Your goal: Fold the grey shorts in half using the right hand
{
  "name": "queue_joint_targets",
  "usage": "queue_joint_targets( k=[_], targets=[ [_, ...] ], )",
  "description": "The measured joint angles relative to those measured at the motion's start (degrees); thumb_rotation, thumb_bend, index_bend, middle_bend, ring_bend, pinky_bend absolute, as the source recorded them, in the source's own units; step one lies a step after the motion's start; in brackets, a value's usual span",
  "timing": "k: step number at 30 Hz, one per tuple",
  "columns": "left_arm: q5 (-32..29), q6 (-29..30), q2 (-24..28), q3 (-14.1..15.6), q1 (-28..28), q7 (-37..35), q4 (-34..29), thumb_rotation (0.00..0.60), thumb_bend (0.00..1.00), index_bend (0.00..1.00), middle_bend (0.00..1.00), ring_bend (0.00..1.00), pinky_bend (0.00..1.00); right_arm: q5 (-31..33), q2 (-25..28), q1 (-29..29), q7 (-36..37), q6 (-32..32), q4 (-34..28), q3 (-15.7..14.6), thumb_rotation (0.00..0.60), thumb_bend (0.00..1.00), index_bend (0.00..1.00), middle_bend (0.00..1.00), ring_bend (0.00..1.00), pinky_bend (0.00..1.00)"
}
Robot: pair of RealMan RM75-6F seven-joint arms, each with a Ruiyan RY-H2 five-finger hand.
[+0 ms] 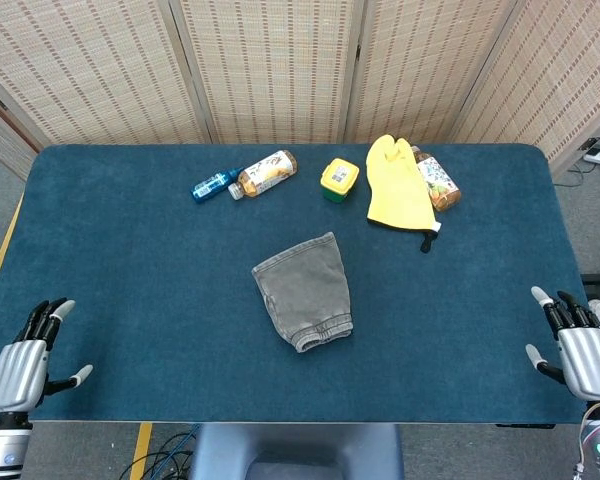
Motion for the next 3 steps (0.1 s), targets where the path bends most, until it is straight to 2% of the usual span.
queue_joint_targets(
  k=[3],
  targets=[
    [-0.1,0.0,-0.2,0.3,0.1,-0.1,0.0,0.6,0.17,0.14,0.12,0.06,0.28,-0.8,0.3,0.1,0.0,-0.3,-0.4,0.5,0.6,0.29,0.09,0.23,0.15,0.23]
  ],
)
